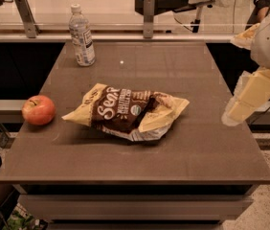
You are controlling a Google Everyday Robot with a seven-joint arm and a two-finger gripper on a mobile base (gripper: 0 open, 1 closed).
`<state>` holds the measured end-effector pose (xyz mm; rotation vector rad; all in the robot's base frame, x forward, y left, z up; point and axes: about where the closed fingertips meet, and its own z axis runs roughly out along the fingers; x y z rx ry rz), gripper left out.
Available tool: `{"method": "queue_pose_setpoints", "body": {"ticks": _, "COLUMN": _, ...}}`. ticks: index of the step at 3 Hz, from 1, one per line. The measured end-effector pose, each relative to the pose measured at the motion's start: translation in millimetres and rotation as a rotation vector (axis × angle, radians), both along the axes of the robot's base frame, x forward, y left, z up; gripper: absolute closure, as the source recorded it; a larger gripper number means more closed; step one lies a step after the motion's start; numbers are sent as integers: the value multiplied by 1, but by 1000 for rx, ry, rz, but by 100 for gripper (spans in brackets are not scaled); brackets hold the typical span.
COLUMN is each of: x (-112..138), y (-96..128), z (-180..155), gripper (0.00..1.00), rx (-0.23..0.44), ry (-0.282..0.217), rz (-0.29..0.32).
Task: Pick blue plastic bottle
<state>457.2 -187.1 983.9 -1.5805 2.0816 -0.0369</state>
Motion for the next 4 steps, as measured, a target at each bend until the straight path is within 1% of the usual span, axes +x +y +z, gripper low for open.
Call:
{"method": "queue_pose_setpoints", "body": {"ticks": 1, "x": 13, "y": 23, "z": -10, "gripper": 0, "rx": 100, "ry": -49, "rz": -12}}
{"method": "queue_pose_setpoints", "body": {"ticks": 2, "x": 27, "y": 43, "z": -15, "gripper": 0, "rx": 207, "ry": -104, "rz": -44}}
{"method": "queue_pose_setpoints", "body": {"ticks": 3, "x": 47, "y": 61, "z": -11, "gripper": 0, "rx": 331, "ry": -183, "rz": -55}}
{"method": "queue_pose_setpoints", "body": {"ticks": 4, "x": 68, "y": 81, "z": 0, "gripper": 0, "rx": 435, "ry": -246, "rz": -27}}
